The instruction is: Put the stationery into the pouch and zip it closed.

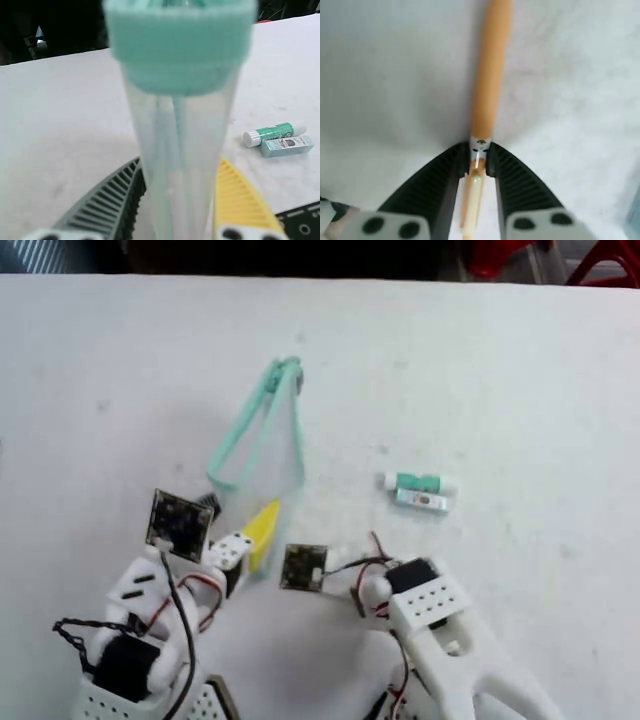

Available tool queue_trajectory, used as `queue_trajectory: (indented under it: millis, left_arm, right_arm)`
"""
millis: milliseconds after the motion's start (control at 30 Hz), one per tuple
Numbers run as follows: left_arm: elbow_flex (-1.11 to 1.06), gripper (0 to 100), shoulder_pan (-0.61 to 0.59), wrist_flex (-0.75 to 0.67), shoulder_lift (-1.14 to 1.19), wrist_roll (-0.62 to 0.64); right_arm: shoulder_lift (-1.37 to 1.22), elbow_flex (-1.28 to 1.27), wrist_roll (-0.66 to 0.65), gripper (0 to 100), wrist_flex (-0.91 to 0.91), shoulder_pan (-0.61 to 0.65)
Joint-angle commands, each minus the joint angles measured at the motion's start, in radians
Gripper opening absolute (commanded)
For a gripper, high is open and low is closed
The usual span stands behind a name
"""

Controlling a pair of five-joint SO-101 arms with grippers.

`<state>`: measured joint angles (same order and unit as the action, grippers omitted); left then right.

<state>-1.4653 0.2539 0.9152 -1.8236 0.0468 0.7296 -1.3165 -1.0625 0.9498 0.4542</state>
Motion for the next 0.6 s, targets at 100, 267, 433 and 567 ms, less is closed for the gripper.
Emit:
queue_trajectory:
  millis: [100, 267, 433, 567]
  left_arm:
    - [0.006, 22, -0.004, -0.029, 0.002, 0.012]
    - [0.006, 22, -0.004, -0.032, 0.002, 0.014]
    - [0.006, 22, -0.005, -0.032, 0.002, 0.011]
    - [0.006, 22, -0.007, -0.035, 0.002, 0.011]
  right_arm:
    - [0.024, 0.005, 0.176, 1.7, -0.076, -0.042]
    - [0.168, -0.068, 0.203, 1.7, -0.077, -0.107]
    - [0.51, -0.199, 0.203, 1.7, -0.012, -0.11]
    - [0.888, -0.282, 0.203, 1.7, 0.16, -0.11]
